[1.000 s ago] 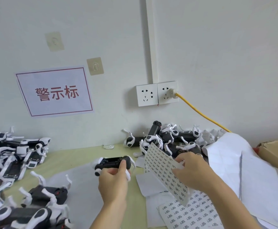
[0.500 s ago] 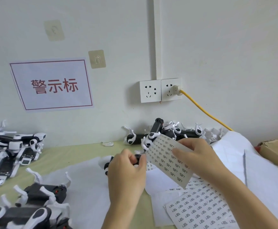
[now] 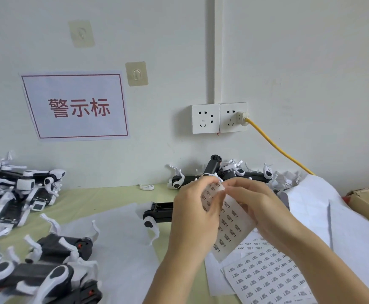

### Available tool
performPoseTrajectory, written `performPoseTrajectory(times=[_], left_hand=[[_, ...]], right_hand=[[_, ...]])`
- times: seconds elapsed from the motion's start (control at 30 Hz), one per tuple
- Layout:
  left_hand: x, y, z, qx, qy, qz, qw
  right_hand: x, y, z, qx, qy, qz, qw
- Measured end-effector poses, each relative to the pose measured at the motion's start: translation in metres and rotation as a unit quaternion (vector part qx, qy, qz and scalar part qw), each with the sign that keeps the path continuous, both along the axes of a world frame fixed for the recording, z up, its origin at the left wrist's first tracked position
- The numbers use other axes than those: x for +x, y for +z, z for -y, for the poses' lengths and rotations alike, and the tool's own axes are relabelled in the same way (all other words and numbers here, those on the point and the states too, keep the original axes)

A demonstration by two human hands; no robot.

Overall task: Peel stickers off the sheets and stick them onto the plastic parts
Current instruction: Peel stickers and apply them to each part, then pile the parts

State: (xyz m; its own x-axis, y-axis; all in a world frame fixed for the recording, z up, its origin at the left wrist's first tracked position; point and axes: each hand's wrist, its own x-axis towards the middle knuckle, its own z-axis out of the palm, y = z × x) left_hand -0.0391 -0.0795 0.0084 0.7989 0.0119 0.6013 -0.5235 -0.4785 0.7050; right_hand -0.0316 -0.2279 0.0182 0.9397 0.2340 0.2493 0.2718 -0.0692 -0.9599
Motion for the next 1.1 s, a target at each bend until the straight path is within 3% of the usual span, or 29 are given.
performPoseTrajectory(times=[0.33, 0.5, 0.73, 1.1], left_hand=[[-0.003, 0.001, 0.002, 0.029, -0.004, 0.038, 0.999], [-0.005, 0.001, 0.003, -0.007, -0.014, 0.033, 0.999], [-0.003, -0.001, 0.005, 0.076, 0.092, 0.106, 0.987], [0.007, -0.007, -0.003, 0.065, 0.047, 0.051, 0.995]], right_hand=[[0.004, -0.002, -0.002, 0.036, -0.042, -0.02, 0.998], [0.002, -0.001, -0.004, 0.009, -0.078, -0.005, 0.997], [0.002, -0.003, -0.01, -0.009, -0.125, 0.018, 0.992], [0.004, -0.01, -0.017, -0.123, -0.179, 0.1, 0.971]])
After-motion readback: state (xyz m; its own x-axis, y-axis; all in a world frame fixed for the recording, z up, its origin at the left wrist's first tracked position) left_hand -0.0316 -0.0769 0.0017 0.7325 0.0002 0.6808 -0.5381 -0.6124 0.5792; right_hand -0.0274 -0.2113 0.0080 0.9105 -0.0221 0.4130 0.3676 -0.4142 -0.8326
